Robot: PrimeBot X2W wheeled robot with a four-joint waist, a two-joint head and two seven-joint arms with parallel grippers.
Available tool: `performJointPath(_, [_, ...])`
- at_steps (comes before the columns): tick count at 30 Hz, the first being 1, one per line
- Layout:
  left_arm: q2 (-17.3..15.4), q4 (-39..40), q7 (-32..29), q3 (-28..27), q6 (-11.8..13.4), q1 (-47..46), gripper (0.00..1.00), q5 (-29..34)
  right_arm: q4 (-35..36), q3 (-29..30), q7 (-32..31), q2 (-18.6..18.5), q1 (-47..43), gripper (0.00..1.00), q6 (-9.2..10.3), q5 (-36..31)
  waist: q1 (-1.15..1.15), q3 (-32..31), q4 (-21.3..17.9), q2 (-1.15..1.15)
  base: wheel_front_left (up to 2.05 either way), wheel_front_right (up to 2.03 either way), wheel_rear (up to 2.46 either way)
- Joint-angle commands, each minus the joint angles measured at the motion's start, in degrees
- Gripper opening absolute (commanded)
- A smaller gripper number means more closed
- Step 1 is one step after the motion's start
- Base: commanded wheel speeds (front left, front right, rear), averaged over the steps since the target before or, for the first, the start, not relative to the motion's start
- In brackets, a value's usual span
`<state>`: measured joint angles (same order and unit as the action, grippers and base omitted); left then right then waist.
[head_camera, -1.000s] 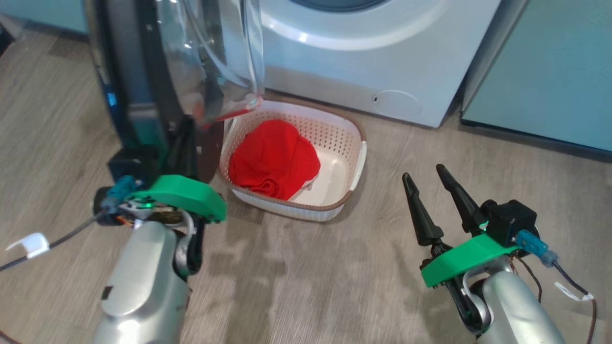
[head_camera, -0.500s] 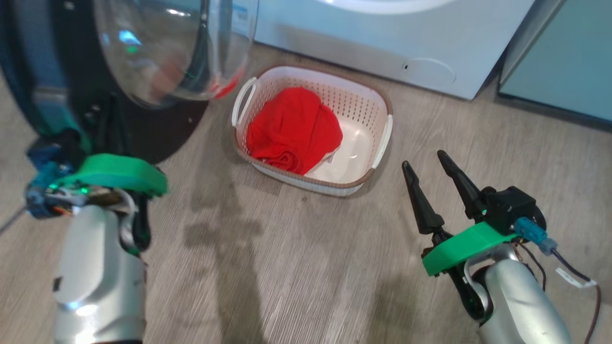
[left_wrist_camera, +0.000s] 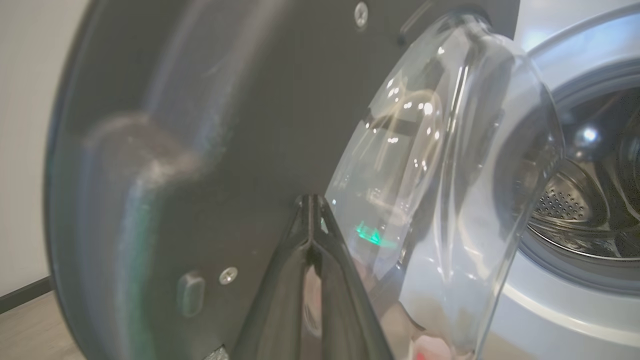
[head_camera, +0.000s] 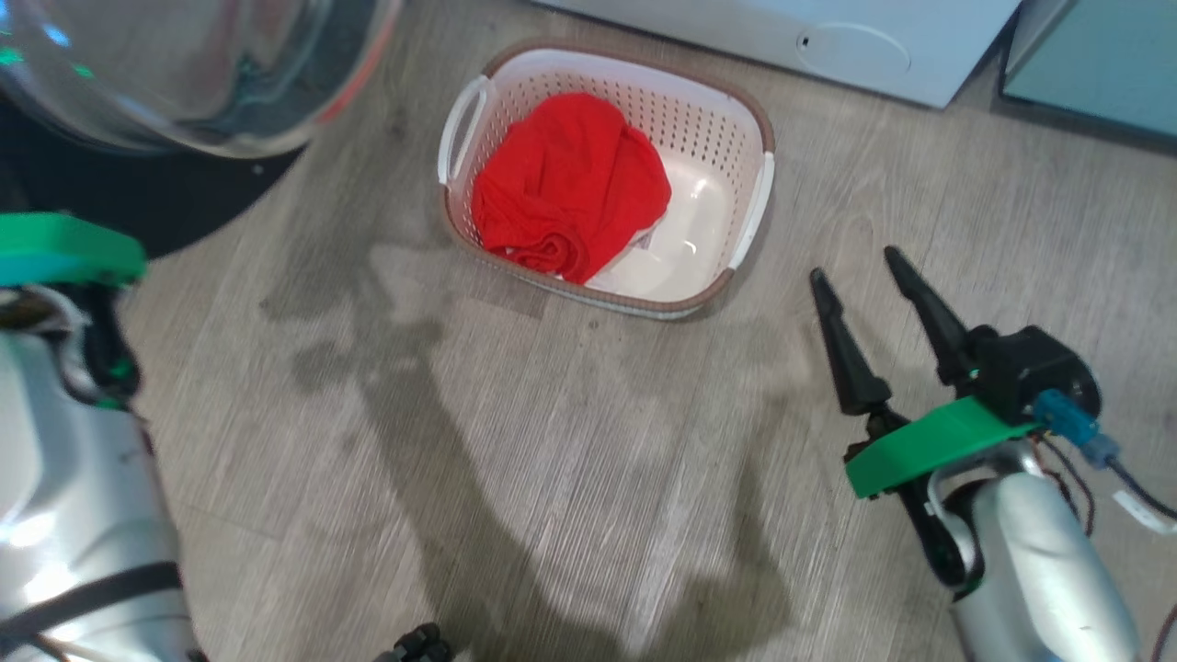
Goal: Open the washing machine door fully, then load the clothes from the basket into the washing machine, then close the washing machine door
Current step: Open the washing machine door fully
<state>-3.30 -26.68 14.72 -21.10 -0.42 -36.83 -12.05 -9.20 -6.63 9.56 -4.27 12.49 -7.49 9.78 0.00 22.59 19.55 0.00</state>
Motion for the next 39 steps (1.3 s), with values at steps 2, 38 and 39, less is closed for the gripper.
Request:
performJointPath(2, [-3.67,1.54,0.28,-3.60,-0.55,-2.06,0.00,0.29,2.66,-0.65,-0.53,-0.36,1.08,1.00,0.00,-0.70,0.00,1.31,-0.39,0.00,0.00,0.00,0.00])
performJointPath(38, [-4.09,3.16,0.28,-9.04,-6.54,-1.39,0.00,9.21,0.98,1.84,0.87,0.25,0.48,1.00,0.00,1.35,0.00,-5.44,-2.42,0.00,0.00,0.00,0.00])
performJointPath(39, [-3.61,3.56,0.28,-8.37,-6.66,-0.65,0.00,8.95,0.40,1.90,1.27,0.41,0.45,1.00,0.00,1.71,0.00,-6.45,-2.78,0.00,0.00,0.00,0.00])
